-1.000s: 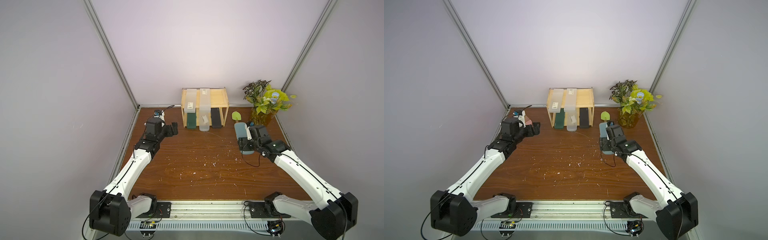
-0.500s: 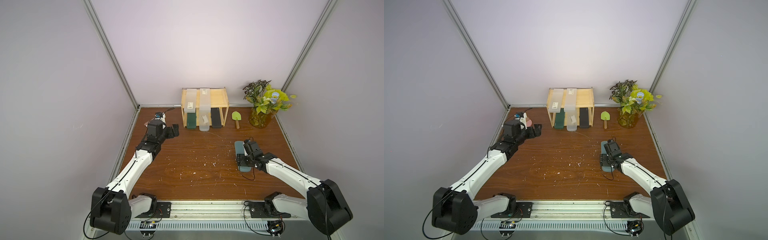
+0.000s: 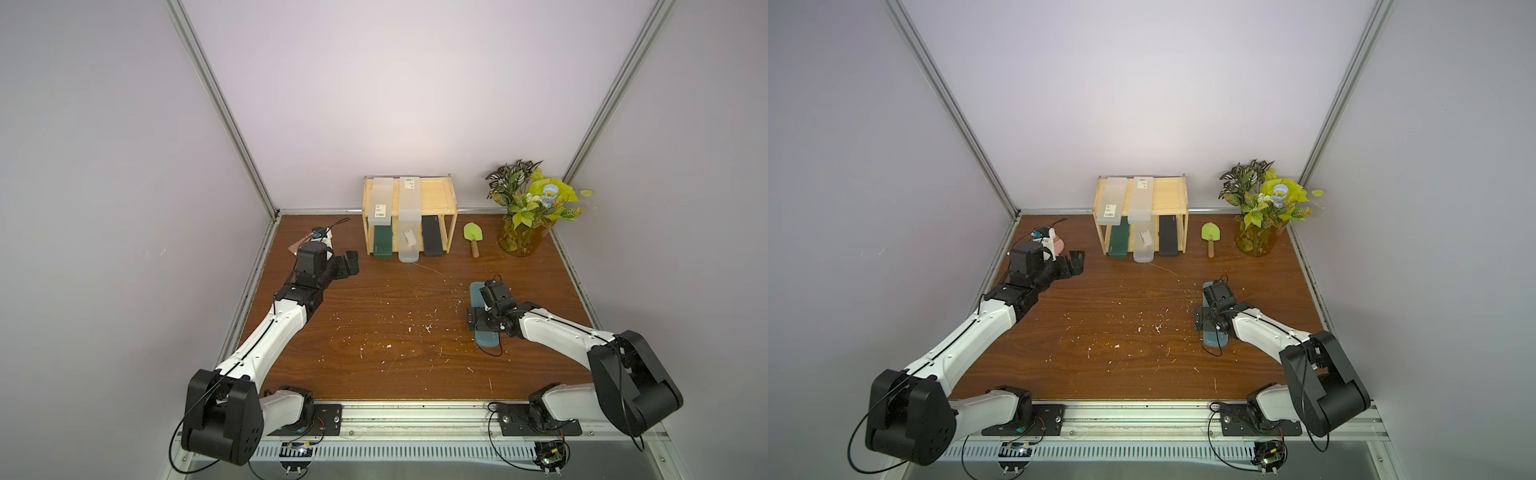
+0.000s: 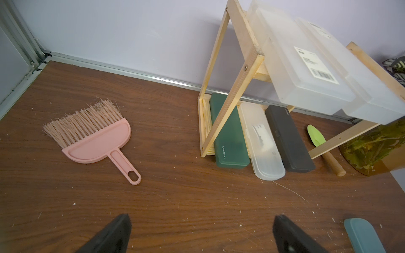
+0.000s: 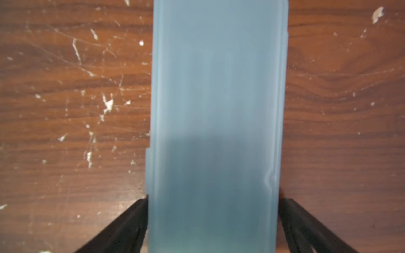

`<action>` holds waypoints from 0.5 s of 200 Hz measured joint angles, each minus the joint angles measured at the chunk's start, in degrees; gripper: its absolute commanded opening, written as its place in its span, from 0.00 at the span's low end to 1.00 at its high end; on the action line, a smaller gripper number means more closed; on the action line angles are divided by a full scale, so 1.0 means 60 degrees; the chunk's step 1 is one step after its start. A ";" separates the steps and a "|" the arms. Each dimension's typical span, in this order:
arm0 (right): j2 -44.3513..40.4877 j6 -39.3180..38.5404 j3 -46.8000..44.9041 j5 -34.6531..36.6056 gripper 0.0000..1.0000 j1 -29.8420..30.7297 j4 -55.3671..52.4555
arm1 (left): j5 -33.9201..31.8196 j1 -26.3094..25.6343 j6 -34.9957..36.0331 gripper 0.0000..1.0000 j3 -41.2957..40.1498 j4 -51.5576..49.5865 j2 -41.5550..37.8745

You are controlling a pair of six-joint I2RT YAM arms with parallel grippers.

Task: Remove the pencil cases from the shelf
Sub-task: Place the pencil case at the center of the board.

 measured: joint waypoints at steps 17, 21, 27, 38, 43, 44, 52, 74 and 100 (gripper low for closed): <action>0.0171 -0.0055 0.0193 -0.0066 0.99 -0.0131 0.0000 | 0.0000 0.0000 -0.0015 1.00 0.0000 0.0025 0.0055; 0.0226 -0.0066 0.0244 -0.0080 0.99 -0.0160 0.0004 | -0.0004 0.0000 -0.0015 1.00 0.0000 0.0029 0.0066; 0.0324 -0.0098 0.0335 -0.0106 0.98 -0.0211 -0.0007 | -0.0004 0.0000 -0.0015 1.00 0.0000 0.0033 0.0069; 0.0517 -0.0160 0.0510 -0.0160 0.97 -0.0313 -0.0007 | -0.0004 0.0000 -0.0015 1.00 0.0000 0.0036 0.0073; 0.0612 -0.0189 0.0590 -0.0186 0.96 -0.0350 0.0004 | -0.0004 0.0000 -0.0015 1.00 0.0000 0.0033 0.0069; 0.0623 -0.0189 0.0597 -0.0189 0.96 -0.0357 0.0007 | -0.0004 0.0000 -0.0015 1.00 0.0000 0.0033 0.0069; 0.0725 -0.0226 0.0688 -0.0244 0.95 -0.0419 0.0036 | -0.0004 0.0000 -0.0015 1.00 0.0000 0.0036 0.0069; 0.0841 -0.0324 0.0758 -0.0342 0.89 -0.0557 0.0193 | -0.0007 0.0000 -0.0015 1.00 0.0000 0.0033 0.0073; 0.0951 -0.0397 0.0849 -0.0393 0.82 -0.0630 0.0237 | -0.0007 0.0000 -0.0015 1.00 0.0000 0.0036 0.0073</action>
